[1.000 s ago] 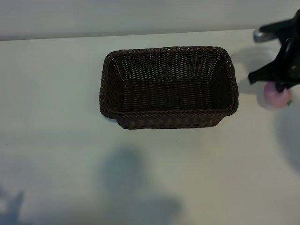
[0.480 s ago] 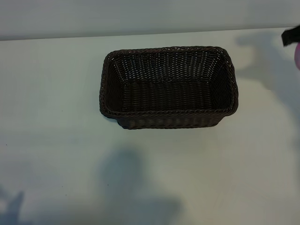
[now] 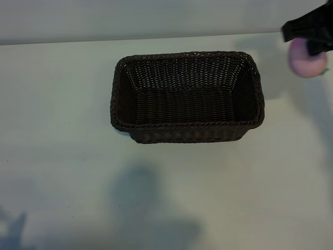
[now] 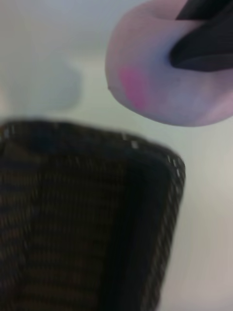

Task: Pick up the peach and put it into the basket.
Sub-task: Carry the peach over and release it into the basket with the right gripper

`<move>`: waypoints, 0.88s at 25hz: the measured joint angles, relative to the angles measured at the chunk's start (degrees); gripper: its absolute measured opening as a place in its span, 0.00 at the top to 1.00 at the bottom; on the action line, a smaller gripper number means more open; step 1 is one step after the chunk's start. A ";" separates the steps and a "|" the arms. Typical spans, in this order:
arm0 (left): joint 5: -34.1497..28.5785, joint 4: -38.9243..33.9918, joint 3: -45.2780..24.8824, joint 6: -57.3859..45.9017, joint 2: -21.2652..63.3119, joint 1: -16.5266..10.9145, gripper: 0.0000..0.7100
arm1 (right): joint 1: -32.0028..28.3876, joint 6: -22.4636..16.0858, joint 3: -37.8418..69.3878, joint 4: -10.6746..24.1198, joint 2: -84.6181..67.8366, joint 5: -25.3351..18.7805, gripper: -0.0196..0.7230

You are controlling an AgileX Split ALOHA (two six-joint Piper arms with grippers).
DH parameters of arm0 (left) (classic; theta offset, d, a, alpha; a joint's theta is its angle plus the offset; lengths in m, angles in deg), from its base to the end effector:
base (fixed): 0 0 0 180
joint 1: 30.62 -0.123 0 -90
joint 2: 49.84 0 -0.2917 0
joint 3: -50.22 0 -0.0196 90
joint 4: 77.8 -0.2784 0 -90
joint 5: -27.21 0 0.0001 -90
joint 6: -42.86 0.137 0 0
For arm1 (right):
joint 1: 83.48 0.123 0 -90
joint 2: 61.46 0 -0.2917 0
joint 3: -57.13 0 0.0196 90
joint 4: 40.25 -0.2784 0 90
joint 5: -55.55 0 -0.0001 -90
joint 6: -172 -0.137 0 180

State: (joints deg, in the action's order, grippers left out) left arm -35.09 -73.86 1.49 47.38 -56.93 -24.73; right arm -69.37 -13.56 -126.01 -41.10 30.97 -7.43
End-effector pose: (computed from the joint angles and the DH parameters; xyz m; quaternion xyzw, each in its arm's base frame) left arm 0.0493 -0.0135 0.2672 0.0797 0.8535 -0.0405 0.5134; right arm 0.3430 0.0881 0.3162 -0.0707 0.9683 0.0480 0.2349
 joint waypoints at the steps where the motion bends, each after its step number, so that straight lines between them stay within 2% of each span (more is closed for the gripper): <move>1: 0.00 0.00 0.00 0.00 0.00 0.00 0.16 | 1.16 -0.42 0.00 -0.20 0.00 0.00 0.91; 11: 0.00 0.00 0.00 0.00 0.00 0.00 0.16 | 12.61 -4.20 -0.42 -0.62 1.71 3.20 0.91; 17: 0.00 0.05 0.00 0.00 0.00 0.00 0.16 | 15.80 -4.36 -3.56 -0.62 10.34 5.80 0.91; 22: 0.00 0.05 0.00 0.00 0.00 0.00 0.16 | 16.21 -4.31 -7.57 -0.83 18.80 7.65 0.91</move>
State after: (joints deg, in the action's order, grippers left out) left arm -35.09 -73.81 1.49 47.38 -56.93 -24.73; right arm -53.16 -17.87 -133.59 -41.93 49.77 0.21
